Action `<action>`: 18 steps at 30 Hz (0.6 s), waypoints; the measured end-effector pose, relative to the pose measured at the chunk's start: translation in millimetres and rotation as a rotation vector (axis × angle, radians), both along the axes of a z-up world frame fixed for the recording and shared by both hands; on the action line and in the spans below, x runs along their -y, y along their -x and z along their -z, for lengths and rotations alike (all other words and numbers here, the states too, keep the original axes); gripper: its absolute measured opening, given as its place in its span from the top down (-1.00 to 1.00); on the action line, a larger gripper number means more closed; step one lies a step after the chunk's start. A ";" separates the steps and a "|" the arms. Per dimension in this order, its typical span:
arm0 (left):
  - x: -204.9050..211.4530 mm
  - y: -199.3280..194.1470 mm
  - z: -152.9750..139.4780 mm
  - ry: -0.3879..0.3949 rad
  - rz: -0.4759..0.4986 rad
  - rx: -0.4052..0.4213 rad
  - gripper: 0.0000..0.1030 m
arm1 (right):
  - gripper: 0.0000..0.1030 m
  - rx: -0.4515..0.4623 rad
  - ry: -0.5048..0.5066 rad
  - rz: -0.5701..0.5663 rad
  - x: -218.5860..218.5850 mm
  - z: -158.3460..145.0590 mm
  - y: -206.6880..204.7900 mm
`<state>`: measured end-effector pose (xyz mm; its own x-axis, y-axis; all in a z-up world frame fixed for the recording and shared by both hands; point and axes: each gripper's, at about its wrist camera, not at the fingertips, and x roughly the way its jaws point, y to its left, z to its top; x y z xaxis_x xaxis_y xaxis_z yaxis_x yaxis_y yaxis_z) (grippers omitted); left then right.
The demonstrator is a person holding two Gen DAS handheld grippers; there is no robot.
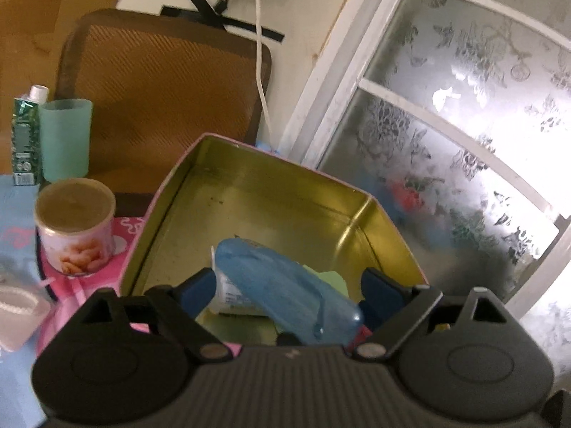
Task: Organize soft objects
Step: 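Move the right gripper back to the white bagged smiley item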
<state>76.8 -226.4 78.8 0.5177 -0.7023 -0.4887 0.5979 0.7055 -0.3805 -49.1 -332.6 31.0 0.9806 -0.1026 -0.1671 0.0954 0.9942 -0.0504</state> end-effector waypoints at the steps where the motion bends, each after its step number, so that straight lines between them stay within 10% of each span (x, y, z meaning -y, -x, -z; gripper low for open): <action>1: -4.4 1.8 -1.2 0.005 -0.005 0.007 -0.79 | -0.30 0.000 -0.004 0.002 -0.5 -0.6 1.3; 18: -156.7 55.0 30.0 -0.056 -0.214 0.098 -0.84 | -0.29 -0.045 -0.037 -0.197 -69.3 2.9 24.1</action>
<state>21.8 -69.7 48.9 0.6987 -0.5447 -0.4638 0.4644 0.8385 -0.2850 -73.2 -263.3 28.1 0.9725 0.0979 -0.2113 -0.1029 0.9946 -0.0132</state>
